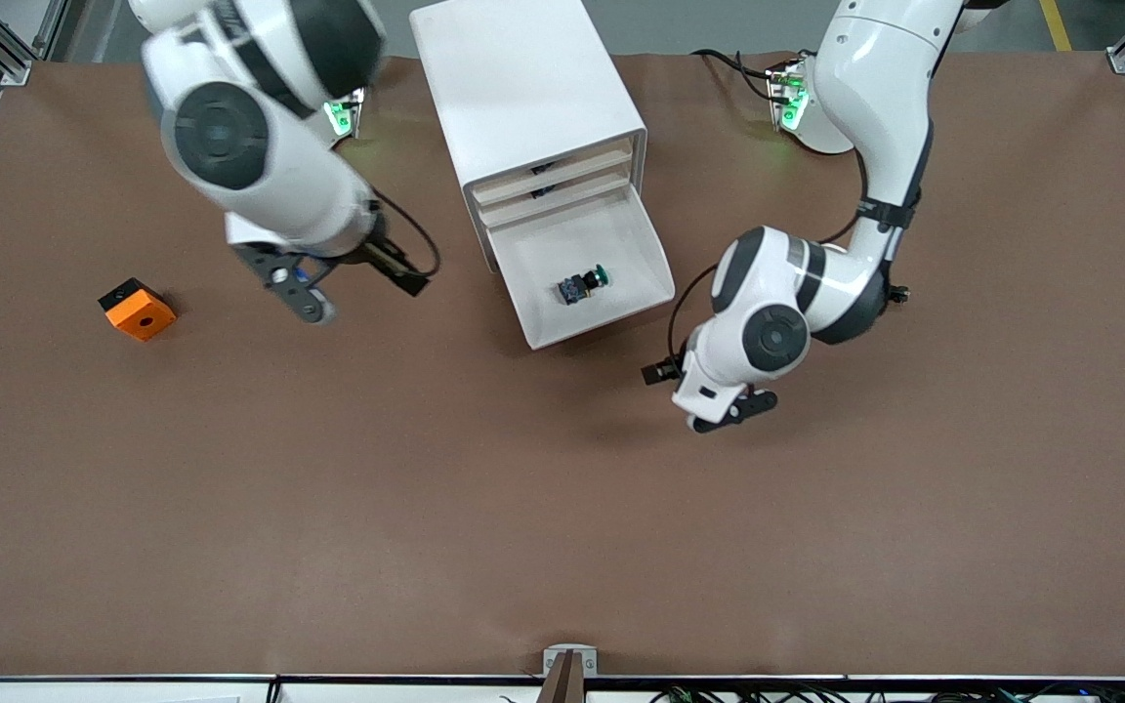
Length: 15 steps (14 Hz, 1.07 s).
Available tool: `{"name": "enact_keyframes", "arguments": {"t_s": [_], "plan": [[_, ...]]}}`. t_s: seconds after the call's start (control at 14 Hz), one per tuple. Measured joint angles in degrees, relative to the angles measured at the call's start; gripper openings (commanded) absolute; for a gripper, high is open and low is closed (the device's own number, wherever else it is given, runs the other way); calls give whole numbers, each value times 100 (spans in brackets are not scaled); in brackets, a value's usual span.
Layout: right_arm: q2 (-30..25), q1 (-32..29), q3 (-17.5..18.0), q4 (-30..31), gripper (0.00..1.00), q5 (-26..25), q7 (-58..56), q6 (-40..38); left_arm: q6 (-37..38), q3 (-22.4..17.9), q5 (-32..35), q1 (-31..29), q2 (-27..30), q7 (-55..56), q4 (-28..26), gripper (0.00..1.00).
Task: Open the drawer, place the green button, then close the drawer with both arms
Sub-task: 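Push the drawer shut with the left gripper while the right gripper withdraws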
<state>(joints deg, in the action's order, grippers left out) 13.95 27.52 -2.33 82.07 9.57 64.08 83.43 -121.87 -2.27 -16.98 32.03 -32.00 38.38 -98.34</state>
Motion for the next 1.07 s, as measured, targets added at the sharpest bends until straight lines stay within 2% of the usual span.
{"name": "enact_keyframes", "arguments": {"t_s": [0.21,0.43,0.64,0.79,1.07], "plan": [[-279,-748,-14,181,100,0,-1978,-206,-675,496,0,70,126,388,-617,100],[-550,-1351,-23,559,100,-103,-3383,-179,-773,593,2,450,128,672,-739,100],[-898,-1884,-29,1107,100,-232,-4808,269,-774,711,2,577,131,764,-834,100],[-1101,-2050,-29,1417,100,-296,-5209,469,-774,790,2,728,131,1046,-904,100],[-1197,-2054,30,1523,100,-657,-5271,1067,-773,1022,2,1128,151,1860,-974,100]]}}
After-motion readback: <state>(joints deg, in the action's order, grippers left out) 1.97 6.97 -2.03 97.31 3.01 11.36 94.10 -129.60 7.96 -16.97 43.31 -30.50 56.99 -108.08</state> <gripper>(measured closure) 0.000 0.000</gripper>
